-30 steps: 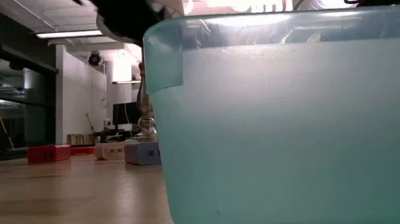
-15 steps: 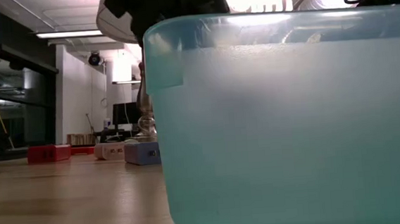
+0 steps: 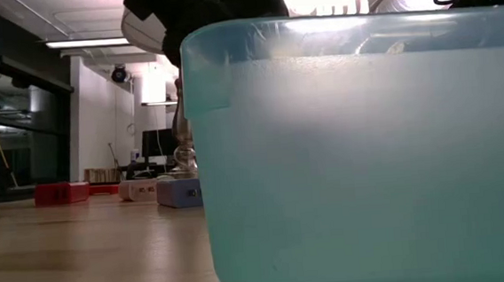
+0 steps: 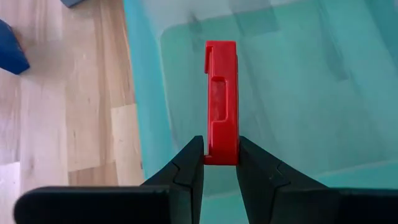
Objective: Pick & Place Office items
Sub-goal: Put the bottom red digital clock into the green bin
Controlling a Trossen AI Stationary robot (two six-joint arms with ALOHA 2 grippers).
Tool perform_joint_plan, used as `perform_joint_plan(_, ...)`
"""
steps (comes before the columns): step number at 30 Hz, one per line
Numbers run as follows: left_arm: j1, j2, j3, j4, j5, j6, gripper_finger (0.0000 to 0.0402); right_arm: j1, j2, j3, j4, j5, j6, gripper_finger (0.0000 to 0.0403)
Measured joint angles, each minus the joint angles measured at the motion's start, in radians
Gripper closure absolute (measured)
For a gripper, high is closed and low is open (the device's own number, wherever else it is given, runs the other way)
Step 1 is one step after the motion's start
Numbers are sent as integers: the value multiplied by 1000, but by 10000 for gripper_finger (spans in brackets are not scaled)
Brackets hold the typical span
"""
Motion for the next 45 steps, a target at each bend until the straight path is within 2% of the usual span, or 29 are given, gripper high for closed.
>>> perform_joint_plan(7,-13,8,1,-25,-35,-35,331,0,0,0,-1,0,0,256)
perform_joint_plan(12,14,10,25,-62,10,-35,331,0,0,0,0,0,0,256)
perform_joint_plan(18,18,11,76,-123,18,2,331,0,0,0,0,0,0,256)
perform_joint_plan(23,15,94,195,-241,48,-1,331,0,0,0,0,0,0,256)
perform_joint_plan(28,16,163,272,-277,80,17,331,0,0,0,-1,0,0,256)
perform_joint_plan(37,15,165,273,-266,-27,-21,329,0,0,0,0,0,0,256)
perform_joint_plan(45,16,180,274,-263,-54,-82,326,0,0,0,0,0,0,256)
